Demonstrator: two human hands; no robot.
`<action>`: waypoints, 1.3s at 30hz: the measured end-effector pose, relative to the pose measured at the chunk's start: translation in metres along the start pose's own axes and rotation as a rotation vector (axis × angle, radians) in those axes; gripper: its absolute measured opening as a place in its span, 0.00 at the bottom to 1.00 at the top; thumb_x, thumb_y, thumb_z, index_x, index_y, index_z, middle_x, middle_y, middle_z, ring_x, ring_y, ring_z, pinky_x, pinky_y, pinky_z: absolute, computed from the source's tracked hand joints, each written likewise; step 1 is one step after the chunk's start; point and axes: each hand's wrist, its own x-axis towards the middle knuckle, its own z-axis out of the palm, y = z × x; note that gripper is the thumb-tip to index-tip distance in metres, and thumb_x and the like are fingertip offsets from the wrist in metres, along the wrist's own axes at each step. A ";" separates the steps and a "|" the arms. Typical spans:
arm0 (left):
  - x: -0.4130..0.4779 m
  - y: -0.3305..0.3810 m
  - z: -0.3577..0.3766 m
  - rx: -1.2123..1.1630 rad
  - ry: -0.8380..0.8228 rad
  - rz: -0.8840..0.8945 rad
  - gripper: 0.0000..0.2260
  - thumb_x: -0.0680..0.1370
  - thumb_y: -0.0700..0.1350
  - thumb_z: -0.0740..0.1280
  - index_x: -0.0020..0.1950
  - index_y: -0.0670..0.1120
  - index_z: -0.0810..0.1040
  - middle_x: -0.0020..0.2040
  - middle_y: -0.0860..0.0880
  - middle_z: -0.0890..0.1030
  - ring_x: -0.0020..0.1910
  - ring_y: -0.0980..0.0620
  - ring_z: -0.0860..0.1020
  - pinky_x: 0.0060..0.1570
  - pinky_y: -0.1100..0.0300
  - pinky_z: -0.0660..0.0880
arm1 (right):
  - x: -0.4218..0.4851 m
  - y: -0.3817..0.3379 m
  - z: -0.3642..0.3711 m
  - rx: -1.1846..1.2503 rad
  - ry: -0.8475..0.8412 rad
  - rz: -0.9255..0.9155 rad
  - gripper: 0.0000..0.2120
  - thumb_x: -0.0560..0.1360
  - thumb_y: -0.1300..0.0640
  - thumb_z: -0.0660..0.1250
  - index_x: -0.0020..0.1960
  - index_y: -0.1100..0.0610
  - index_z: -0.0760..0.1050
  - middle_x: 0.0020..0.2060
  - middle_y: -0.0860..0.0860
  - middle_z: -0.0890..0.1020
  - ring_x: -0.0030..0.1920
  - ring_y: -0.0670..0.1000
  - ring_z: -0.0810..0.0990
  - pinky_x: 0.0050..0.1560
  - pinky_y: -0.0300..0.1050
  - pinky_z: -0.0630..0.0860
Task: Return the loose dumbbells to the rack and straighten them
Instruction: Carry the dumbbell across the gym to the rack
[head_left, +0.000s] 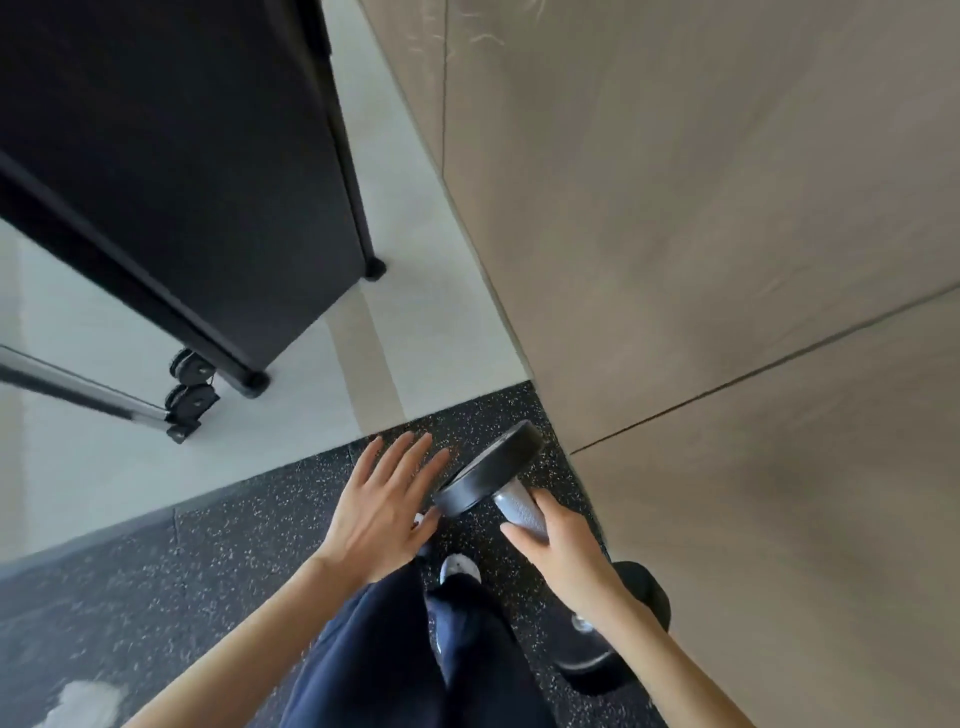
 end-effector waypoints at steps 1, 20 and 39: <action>-0.012 0.002 0.003 -0.006 0.000 -0.057 0.27 0.76 0.58 0.55 0.71 0.47 0.70 0.70 0.44 0.71 0.69 0.43 0.69 0.67 0.39 0.64 | 0.000 -0.001 0.002 -0.020 -0.031 -0.024 0.10 0.75 0.51 0.67 0.49 0.57 0.72 0.31 0.45 0.75 0.29 0.39 0.73 0.29 0.34 0.66; -0.312 0.009 0.053 -0.286 0.213 -1.169 0.26 0.75 0.57 0.54 0.68 0.46 0.74 0.67 0.43 0.74 0.66 0.43 0.72 0.67 0.46 0.61 | 0.006 -0.142 0.174 -0.493 -0.771 -0.466 0.08 0.73 0.48 0.69 0.49 0.46 0.72 0.41 0.44 0.81 0.40 0.42 0.79 0.42 0.41 0.73; -0.606 -0.084 0.076 -0.270 0.380 -1.667 0.26 0.77 0.56 0.56 0.73 0.46 0.66 0.71 0.43 0.68 0.71 0.43 0.64 0.71 0.44 0.59 | -0.134 -0.349 0.486 -0.529 -1.081 -0.697 0.09 0.73 0.51 0.69 0.45 0.41 0.69 0.34 0.48 0.81 0.25 0.39 0.76 0.26 0.31 0.71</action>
